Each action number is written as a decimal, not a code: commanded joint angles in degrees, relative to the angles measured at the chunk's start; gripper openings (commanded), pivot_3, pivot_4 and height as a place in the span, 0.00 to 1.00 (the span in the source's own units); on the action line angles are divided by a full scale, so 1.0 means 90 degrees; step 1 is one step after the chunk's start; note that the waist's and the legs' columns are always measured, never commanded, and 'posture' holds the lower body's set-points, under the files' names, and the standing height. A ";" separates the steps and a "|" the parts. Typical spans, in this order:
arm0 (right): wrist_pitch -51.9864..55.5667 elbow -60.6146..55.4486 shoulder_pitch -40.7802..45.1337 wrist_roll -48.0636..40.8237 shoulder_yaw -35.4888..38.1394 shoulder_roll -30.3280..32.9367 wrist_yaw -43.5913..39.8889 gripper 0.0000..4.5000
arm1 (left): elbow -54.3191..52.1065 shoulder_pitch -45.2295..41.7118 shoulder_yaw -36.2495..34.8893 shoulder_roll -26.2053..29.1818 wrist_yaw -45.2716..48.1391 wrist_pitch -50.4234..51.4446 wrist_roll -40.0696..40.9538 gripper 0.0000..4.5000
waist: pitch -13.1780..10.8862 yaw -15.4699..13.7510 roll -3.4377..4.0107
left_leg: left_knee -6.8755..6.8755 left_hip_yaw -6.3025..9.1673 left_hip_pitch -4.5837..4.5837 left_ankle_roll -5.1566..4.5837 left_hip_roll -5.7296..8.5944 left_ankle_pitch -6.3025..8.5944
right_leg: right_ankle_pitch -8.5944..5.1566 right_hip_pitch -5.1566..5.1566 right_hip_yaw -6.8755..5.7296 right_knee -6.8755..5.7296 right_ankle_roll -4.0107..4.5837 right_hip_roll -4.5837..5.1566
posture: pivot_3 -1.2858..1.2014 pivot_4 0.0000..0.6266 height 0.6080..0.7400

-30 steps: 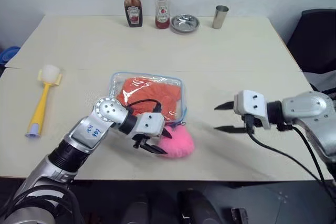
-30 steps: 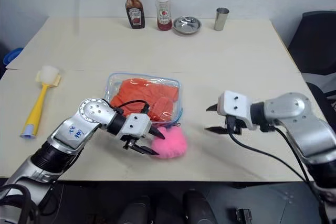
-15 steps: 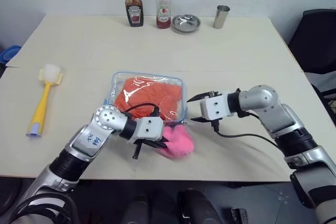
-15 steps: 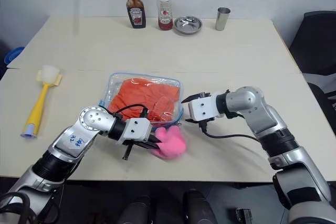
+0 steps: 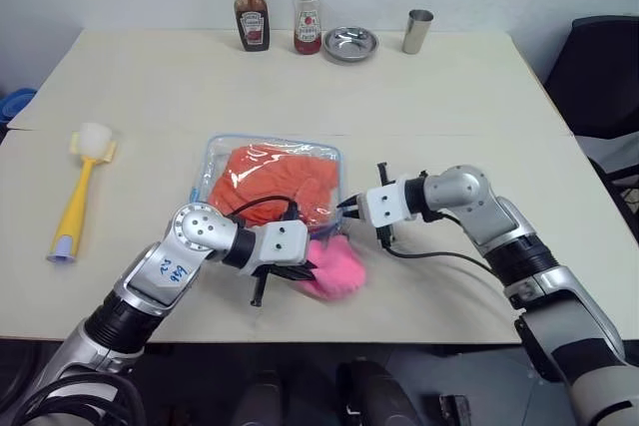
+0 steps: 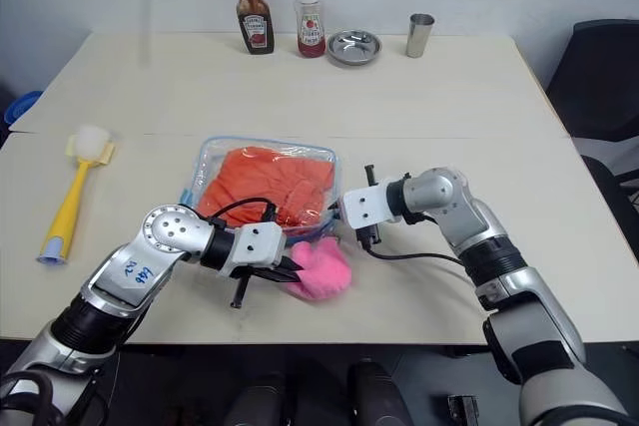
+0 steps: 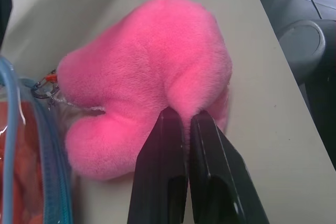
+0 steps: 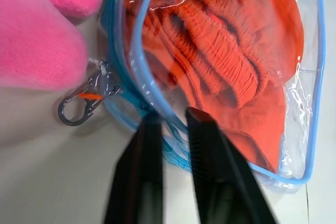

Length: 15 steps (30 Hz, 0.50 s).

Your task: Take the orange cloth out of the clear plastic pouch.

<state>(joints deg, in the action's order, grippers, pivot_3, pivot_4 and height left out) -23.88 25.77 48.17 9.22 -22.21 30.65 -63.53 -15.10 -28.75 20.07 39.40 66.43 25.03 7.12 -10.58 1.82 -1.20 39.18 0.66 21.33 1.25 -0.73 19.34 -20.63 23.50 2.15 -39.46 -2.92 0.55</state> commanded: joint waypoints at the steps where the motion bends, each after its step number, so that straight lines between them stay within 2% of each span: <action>1: -0.0104 -0.0092 0.0099 -0.0195 0.0148 0.0074 -0.0149 0.00 | -0.0203 0.0162 -0.0360 0.0101 -0.0150 0.0225 0.0196 0.00 | 0.0000 0.0003 0.0000 | 0.0000 0.0000 0.0000 0.0000 0.0000 0.0000 | 0.0000 0.0000 0.0000 0.0000 0.0000 0.0000 | 0.52 0.24 1.00; 6: -0.0266 0.0202 0.0227 -0.0096 0.0367 0.0462 -0.0094 0.00 | -0.0445 0.0855 -0.1349 0.0587 -0.0201 0.0627 0.0741 0.00 | 0.0000 0.0011 0.0000 | -0.0002 0.0000 0.0001 0.0000 -0.0001 0.0000 | 0.0000 0.0004 0.0001 0.0000 0.0000 0.0000 | 0.52 0.24 1.00; 8: -0.0377 0.0166 0.0161 -0.0346 0.0441 0.0679 -0.0358 0.00 | -0.0484 0.1287 -0.1911 0.0918 -0.0198 0.0695 0.0948 0.00 | -0.0001 0.0010 0.0001 | -0.0003 0.0001 0.0001 0.0000 -0.0001 0.0000 | 0.0000 0.0005 -0.0001 0.0003 0.0001 0.0002 | 0.52 0.24 1.00; 15: -0.0652 -0.0587 -0.0637 -0.1141 0.0730 0.1375 -0.1025 0.00 | -0.0566 0.2715 -0.3841 0.1735 -0.0210 0.0793 0.1503 0.00 | -0.0003 -0.0017 0.0004 | -0.0010 0.0006 0.0001 -0.0027 -0.0001 0.0015 | -0.0001 -0.0005 -0.0007 0.0033 0.0002 0.0009 | 0.52 0.24 1.00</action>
<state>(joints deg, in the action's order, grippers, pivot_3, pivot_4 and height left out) -28.77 23.72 43.20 1.17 -17.65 41.37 -71.76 -19.12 -5.24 -9.56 53.81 64.83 31.56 19.06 -10.60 1.67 -1.15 39.09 0.72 21.35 0.98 -0.74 19.49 -20.64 23.46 2.08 -39.13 -2.91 0.63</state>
